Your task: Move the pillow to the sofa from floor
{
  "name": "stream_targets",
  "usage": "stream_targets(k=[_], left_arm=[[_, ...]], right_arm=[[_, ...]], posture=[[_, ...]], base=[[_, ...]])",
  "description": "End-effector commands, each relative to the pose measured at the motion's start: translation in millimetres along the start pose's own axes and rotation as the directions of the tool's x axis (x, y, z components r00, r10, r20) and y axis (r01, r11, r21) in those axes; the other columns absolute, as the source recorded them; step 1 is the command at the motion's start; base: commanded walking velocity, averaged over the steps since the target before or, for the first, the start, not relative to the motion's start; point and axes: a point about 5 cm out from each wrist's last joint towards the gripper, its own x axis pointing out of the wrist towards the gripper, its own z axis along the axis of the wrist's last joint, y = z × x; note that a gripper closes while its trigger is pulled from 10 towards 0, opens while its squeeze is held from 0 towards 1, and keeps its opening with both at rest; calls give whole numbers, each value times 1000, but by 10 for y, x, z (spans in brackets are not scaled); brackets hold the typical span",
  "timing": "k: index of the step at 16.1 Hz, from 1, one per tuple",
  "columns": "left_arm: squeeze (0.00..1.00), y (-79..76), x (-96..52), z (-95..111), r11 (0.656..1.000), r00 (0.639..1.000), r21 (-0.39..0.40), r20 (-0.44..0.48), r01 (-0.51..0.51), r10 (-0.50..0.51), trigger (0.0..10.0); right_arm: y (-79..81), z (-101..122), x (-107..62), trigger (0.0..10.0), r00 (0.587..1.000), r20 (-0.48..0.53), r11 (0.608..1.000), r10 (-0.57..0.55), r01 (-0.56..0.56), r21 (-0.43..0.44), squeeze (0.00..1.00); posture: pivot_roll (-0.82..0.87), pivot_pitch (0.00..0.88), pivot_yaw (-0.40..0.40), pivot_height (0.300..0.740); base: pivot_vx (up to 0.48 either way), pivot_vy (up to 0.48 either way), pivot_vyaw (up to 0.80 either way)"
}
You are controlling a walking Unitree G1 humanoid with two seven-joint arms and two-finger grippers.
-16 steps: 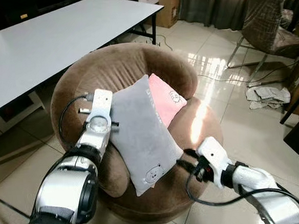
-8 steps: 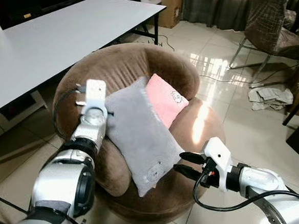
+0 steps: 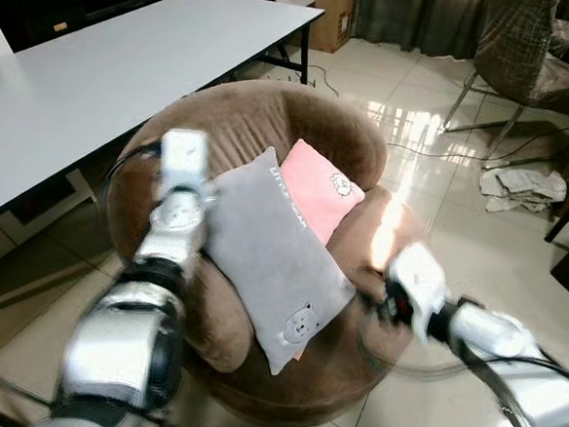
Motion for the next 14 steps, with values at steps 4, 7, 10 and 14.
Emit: stream_targets(k=[4, 7, 10, 14], left_arm=[[0, -22, -450, -24, 988, 967, 4, 202, 155, -153, 10000], [0, -56, -774, -98, 979, 957, 91, 211, 184, -199, 10000], [0, -195, -996, -139, 971, 955, 48, 172, 236, -240, 10000], [0, -167, -1008, -257, 975, 977, 108, 71, 195, -203, 10000]], right_arm=[[13, 28, -62, 10000, 963, 56, 962, -264, 258, 93, 0], [-48, -12, -121, 10000, 943, 56, 937, -329, 318, 146, 0], [-13, 41, -41, 10000, 945, 92, 944, -312, 299, 137, 0], [-63, 36, -13, 10000, 936, 97, 935, -338, 323, 145, 0]], posture=[[-116, 0, 40, 740], [-100, 0, 38, 740], [-84, 0, 38, 740], [-85, 0, 51, 740]], base=[[0, 0, 200], [0, 0, 800], [0, 0, 800], [0, 0, 800]])
